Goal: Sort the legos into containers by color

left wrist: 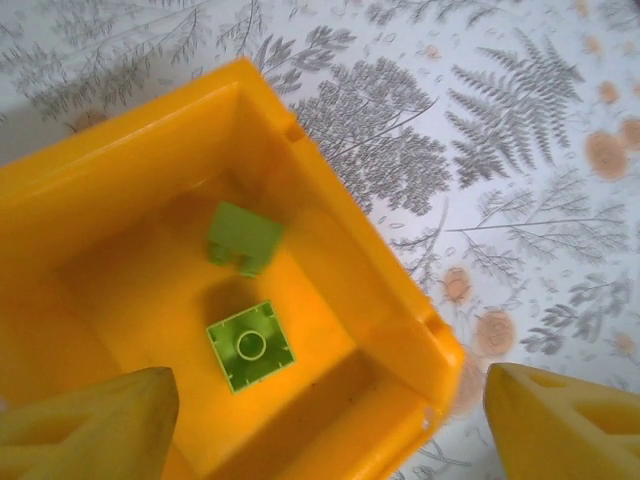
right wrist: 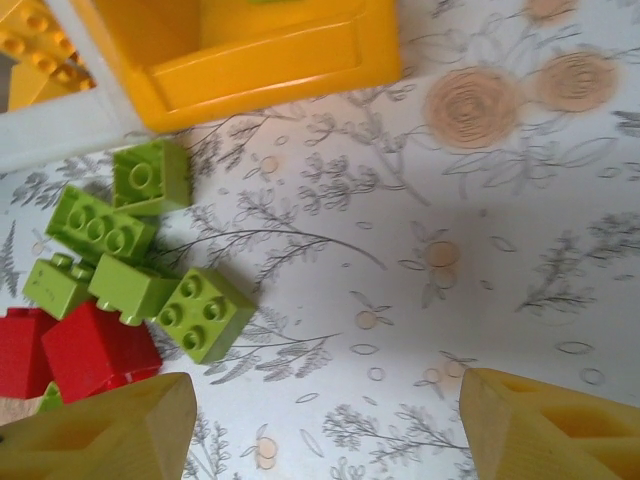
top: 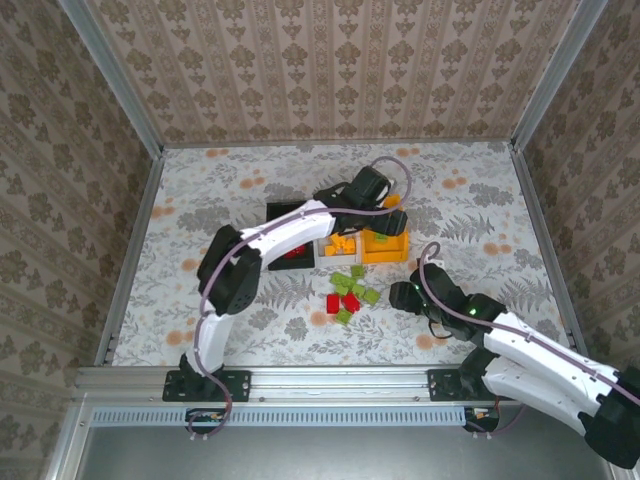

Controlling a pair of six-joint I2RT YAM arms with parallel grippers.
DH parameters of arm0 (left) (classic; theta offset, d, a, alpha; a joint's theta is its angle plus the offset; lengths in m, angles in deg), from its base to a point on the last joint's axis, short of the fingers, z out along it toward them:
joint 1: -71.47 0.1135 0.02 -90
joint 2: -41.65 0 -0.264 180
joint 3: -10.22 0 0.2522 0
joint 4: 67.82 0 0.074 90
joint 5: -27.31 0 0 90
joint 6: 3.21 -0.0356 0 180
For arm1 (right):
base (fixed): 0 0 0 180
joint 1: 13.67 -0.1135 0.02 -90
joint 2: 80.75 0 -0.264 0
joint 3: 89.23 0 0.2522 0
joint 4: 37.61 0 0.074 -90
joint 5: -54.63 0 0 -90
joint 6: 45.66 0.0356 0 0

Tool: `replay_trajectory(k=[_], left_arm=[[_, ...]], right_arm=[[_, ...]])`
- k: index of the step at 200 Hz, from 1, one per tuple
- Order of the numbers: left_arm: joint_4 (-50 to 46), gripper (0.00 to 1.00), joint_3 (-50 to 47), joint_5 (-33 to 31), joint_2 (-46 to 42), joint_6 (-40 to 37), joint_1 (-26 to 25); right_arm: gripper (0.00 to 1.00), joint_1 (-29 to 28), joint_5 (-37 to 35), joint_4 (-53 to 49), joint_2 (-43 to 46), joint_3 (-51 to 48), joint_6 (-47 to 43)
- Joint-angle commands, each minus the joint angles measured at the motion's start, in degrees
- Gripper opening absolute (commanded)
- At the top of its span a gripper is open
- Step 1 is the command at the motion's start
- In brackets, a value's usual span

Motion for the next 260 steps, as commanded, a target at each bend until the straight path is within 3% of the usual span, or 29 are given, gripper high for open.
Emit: replay_trajectory(k=[1,19,70,111,153,194,206,235,260], left_arm=[[5.71,0.87,-7.78,1.24,-12.06,1.82,-0.40],[9.31,1.00,-16.94,0.99,-19.47,3.74,-0.51],[11.59,1.00,-39.24,-4.49,-38.24,8.09,-1.29],[8.26,1.00,-50.12,-8.42,-49.29,10.92,-0.89],[6.33,1.00,-55.63,-10.28,-56.00,12.91,-0.14],[4.92,1.00,-57.00,-10.94,-59.66,13.16,0.33],[4.55,1.00,-57.05,-11.09,-60.40,13.14,0.44],[4.39,1.00,-57.88,-11.36,-61.66,13.43,0.72],[4.81,1.00,-58.51,-11.37,-62.19,13.54,0.98]], right_arm=[[0.72,0.04,5.99,5.85,-3.47,0.16,-3.45],[0.72,-0.44,7.41,7.24,-7.68,1.53,-5.06],[0.72,-4.15,4.36,9.61,-19.75,6.55,-8.45],[0.71,-5.40,1.63,8.55,-27.16,10.33,-8.90],[0.67,-5.42,-3.76,2.84,-34.15,12.42,-5.07],[0.59,-2.38,-8.14,-0.15,-32.80,9.79,-0.63],[0.58,-1.87,-9.01,-0.43,-28.92,8.92,-0.25],[0.69,-1.82,-4.61,3.10,-23.96,8.42,-3.37],[0.73,-1.76,-2.34,4.51,-25.52,10.14,-4.32]])
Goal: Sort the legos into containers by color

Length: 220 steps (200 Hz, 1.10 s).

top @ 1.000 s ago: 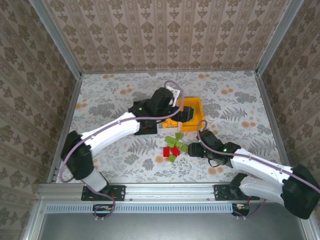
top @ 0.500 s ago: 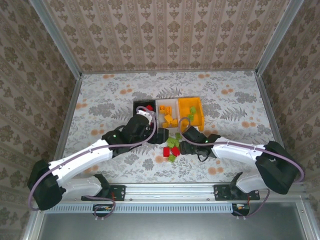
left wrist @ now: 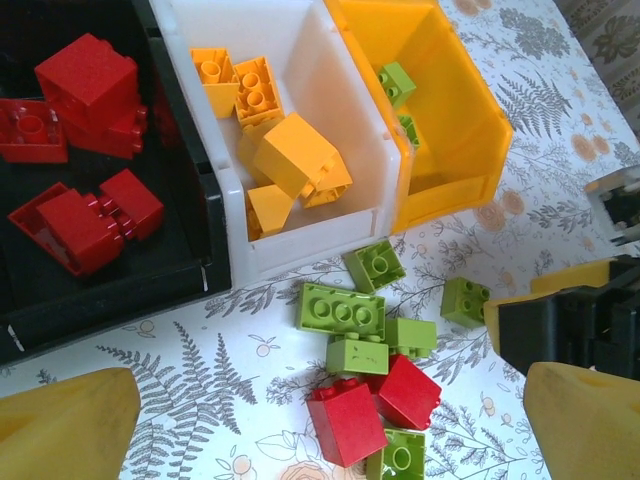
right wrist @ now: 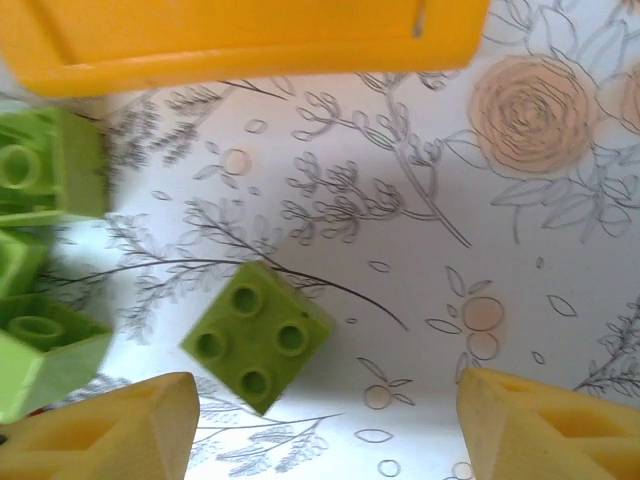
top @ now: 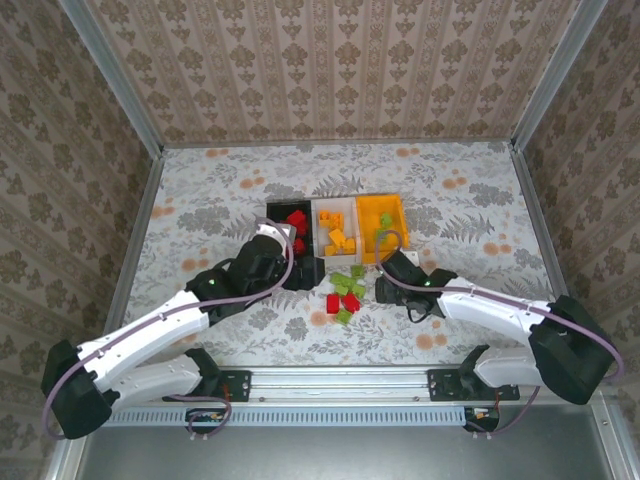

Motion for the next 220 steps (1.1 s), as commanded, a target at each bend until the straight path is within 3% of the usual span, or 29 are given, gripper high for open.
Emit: replay_trajectory(k=[1,41,78,147,187,220], left_arm=[[-0.61,1.00,-1.24,-1.18,-1.29,1.47,0.61],[-1.04,1.00,-2.28,-2.47,-2.24,2.04,0.67],[-1.41,1.00,-3.35,-3.24,-3.49,2.23,0.93],[-0.95,1.00,-5.31,-3.52,-4.31,2.46,1.80],[-1.09,1.00,-6.50,-3.25,-5.66,2.57,2.16],[-1.65,1.00,-7.85,-3.42,-6.60,3.40,2.33]], right_arm=[[0.73,-0.06,1.97,0.85,-0.71,1.73,-1.53],[0.72,0.18,1.15,0.81,-9.61,5.24,-1.13],[0.63,1.61,0.26,0.79,-13.85,5.36,0.39],[0.37,3.86,0.87,-0.32,-6.43,3.94,-3.01],[0.35,3.93,1.59,-4.80,3.10,8.54,-6.68],[0.37,6.26,3.09,-4.67,-3.34,17.87,-7.82]])
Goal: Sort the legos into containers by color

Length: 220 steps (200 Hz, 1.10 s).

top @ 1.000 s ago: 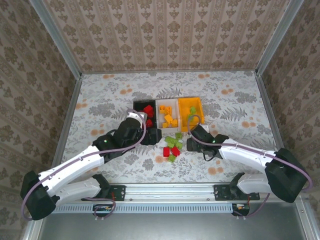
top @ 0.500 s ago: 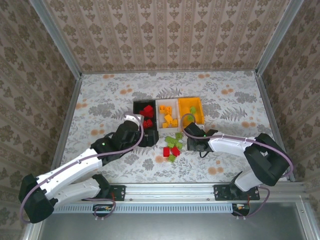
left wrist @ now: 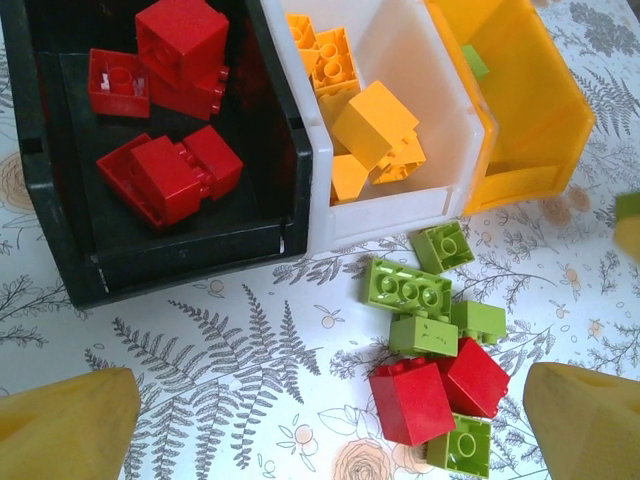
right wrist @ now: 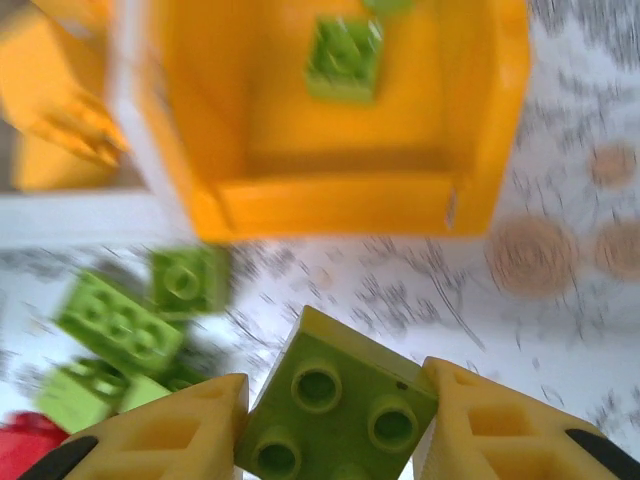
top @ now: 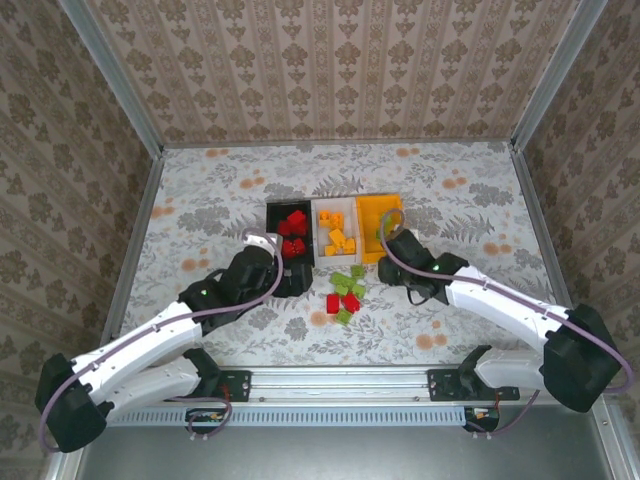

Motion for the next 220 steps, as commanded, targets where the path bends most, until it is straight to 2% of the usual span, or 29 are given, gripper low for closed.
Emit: replay_trajectory(k=[1,41,67,76,92,104,150,178,194,220], left_arm=[[-0.91,1.00,-1.33,-0.87,-1.32,1.93,0.69],[-1.35,1.00,-3.19,-0.34,-3.40,3.66,0.65],[-1.51,1.00,-4.66,0.41,-4.83,4.84,0.67],[-1.33,1.00,-5.18,0.60,-5.25,5.21,0.65],[-1.02,1.00,-6.01,0.91,-5.74,5.67,0.58],[-0.83,1.00,-6.38,1.15,-5.93,5.83,0.63],[0.01,1.00,-6.21,1.27,-5.86,5.29,0.65],[0.11,1.00,-6.04,1.33,-5.59,5.07,0.82],[-0.13,1.00,-6.12,1.27,-5.60,5.04,1.13],[-0.11,1.00,-6.44,1.50,-5.71,5.13,1.35]], right_arm=[[0.37,2.14,1.31,-1.04,-5.12,7.16,-2.16],[0.39,7.25,2.18,1.27,-19.32,17.42,-1.37],[0.41,9.68,3.55,0.21,-25.19,23.21,-0.57],[0.46,10.11,3.87,-0.40,-26.39,24.80,-0.38],[0.60,10.16,3.98,-1.19,-26.85,26.70,-0.51],[0.65,10.10,4.59,-1.39,-25.80,26.74,-0.46],[0.66,6.35,9.67,0.27,-14.55,15.82,2.17],[0.67,-0.23,11.80,0.97,-7.06,6.19,4.29],[0.68,-3.88,12.07,1.03,-5.30,2.31,5.30],[0.69,-7.86,16.52,6.37,-4.90,-3.59,6.48]])
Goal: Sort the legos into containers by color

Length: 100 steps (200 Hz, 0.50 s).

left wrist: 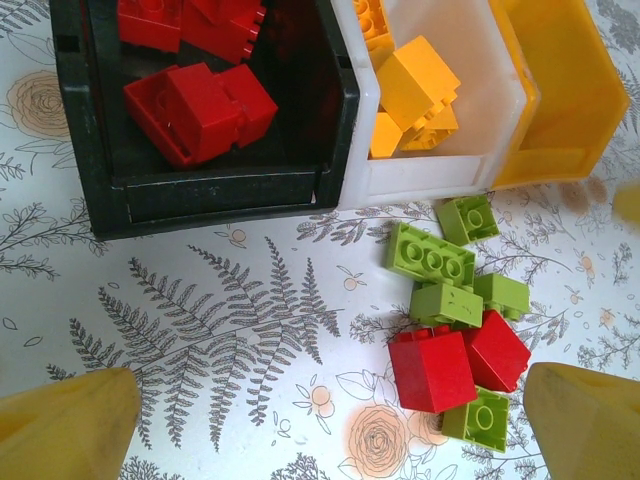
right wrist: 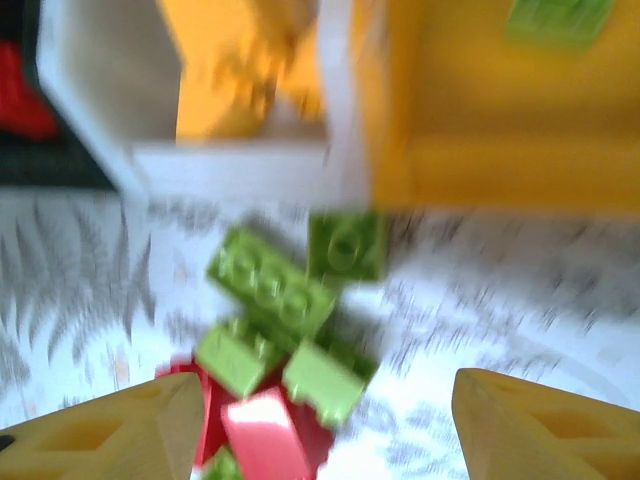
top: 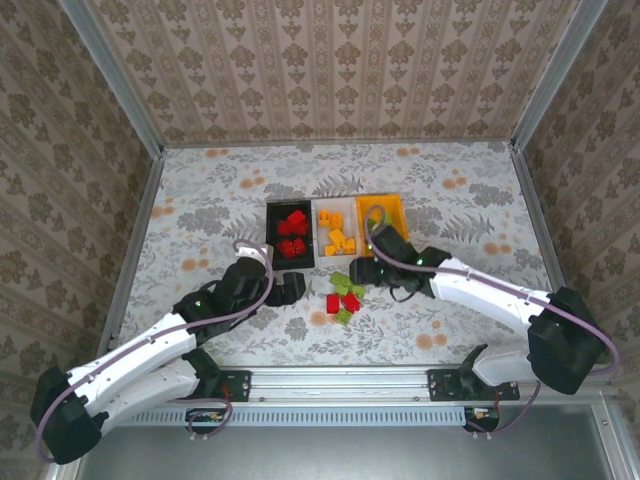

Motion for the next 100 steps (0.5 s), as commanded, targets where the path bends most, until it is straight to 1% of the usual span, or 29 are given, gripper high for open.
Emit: replay_trajectory(k=[1,19,39,69,74,100], left_arm=[[-0.12,1.00,-0.49,0.58,-0.66,0.67,0.56],[0.05,1.00,-0.80,0.78,-0.65,0.86,0.68],[0.19,1.00,-1.13,0.96,-0.77,1.04,0.64],[0.22,1.00,-1.52,0.90,-0.77,1.37,0.70],[0.22,1.00,-1.52,0.91,-0.78,1.38,0.71],[0.33,1.00,-1.70,0.90,-0.92,1.38,0.77]], right_arm=[[0.69,-2.79,4.47,4.11,0.51,-4.54,2.24],[0.69,-4.77,2.05,4.58,-1.02,-5.06,1.74],[0.69,-4.85,-0.06,6.40,-1.93,-5.72,1.94],[0.70,-4.32,-2.70,9.42,-2.99,-5.08,2.51],[0.70,-4.09,-3.04,9.42,-4.90,-4.65,2.81],[0.70,-2.29,-4.56,7.72,-8.78,-2.15,4.84]])
